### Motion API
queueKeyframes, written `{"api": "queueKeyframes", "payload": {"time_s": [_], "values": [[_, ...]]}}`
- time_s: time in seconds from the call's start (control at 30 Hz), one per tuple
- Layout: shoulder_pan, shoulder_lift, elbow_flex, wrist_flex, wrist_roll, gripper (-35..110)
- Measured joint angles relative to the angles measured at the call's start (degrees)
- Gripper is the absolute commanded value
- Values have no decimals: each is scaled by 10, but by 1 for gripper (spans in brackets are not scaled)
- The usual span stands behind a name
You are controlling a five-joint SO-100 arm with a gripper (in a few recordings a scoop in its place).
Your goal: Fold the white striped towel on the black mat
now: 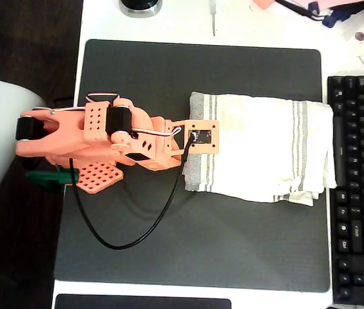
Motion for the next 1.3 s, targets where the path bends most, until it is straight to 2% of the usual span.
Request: {"api": "queueKeyframes", "payload": {"time_s": [1.3], "values": [[-3,0,0,0,0,0]]}}
